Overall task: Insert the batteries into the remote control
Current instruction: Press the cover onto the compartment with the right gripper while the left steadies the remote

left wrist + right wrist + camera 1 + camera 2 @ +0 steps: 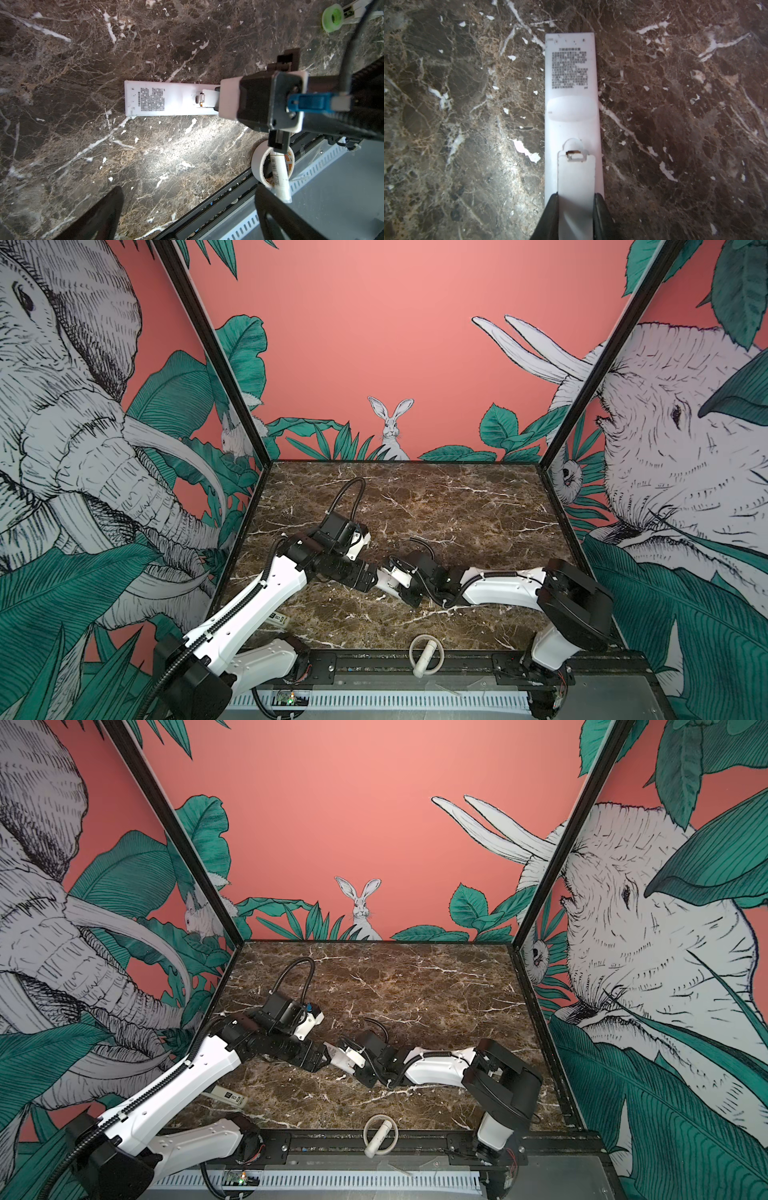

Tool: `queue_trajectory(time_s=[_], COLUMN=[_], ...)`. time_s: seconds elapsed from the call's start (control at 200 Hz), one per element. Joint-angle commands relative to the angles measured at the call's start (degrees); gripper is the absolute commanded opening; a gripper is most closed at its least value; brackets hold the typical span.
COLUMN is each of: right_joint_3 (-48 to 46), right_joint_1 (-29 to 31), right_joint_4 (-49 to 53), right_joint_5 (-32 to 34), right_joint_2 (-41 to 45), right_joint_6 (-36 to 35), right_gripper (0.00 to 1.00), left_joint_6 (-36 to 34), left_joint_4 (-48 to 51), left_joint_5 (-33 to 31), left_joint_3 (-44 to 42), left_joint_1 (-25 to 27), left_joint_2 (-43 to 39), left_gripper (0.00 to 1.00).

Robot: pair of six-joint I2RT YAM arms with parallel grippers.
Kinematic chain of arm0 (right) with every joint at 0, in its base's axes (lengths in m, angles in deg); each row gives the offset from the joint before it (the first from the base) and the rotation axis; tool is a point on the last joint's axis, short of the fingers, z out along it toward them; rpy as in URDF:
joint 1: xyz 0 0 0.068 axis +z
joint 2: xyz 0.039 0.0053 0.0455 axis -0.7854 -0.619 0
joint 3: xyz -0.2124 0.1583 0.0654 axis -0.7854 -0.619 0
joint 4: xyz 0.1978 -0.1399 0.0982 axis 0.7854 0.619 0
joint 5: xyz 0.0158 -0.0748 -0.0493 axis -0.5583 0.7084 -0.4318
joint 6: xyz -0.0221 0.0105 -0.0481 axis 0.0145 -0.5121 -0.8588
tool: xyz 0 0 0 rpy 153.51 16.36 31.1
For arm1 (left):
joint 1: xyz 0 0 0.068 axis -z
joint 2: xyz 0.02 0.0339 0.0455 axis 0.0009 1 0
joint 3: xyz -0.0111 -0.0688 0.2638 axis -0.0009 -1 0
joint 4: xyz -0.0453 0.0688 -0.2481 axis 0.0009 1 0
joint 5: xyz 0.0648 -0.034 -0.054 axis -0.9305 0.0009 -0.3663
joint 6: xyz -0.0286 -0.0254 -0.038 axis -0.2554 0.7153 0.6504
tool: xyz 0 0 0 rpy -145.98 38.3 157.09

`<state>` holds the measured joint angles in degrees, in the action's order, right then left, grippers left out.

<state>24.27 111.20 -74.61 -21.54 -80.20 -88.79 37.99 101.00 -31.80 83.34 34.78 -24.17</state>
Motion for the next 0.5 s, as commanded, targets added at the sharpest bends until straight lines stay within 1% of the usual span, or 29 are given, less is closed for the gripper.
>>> queue_trajectory(time_s=[0.0, 0.08, 0.3, 0.495], right_joint_3=[0.09, -0.07, 0.38, 1.83], right_joint_1=[-0.38, -0.38, -0.38, -0.35], right_joint_4=[1.76, 2.22, 2.88, 4.24], right_joint_5=[-1.08, -1.07, -1.09, -2.28], right_joint_2=[-0.37, -0.10, 0.57, 2.41], right_joint_6=[-0.71, -0.75, -0.73, -0.76], right_gripper=[0.22, 0.25, 0.38, 0.46], left_joint_6=[-0.24, -0.19, -0.19, -0.20], left_joint_4=[0.31, 0.17, 0.10, 0.02], left_joint_5=[-0.66, -0.57, -0.60, -0.66], left_joint_3=[-0.70, -0.76, -0.75, -0.90], left_joint_1=[-0.26, -0.29, -0.27, -0.21], left_joint_2=[-0.80, -0.72, -0.60, -0.71], left_gripper=[0.99, 0.99, 0.99, 0.99])
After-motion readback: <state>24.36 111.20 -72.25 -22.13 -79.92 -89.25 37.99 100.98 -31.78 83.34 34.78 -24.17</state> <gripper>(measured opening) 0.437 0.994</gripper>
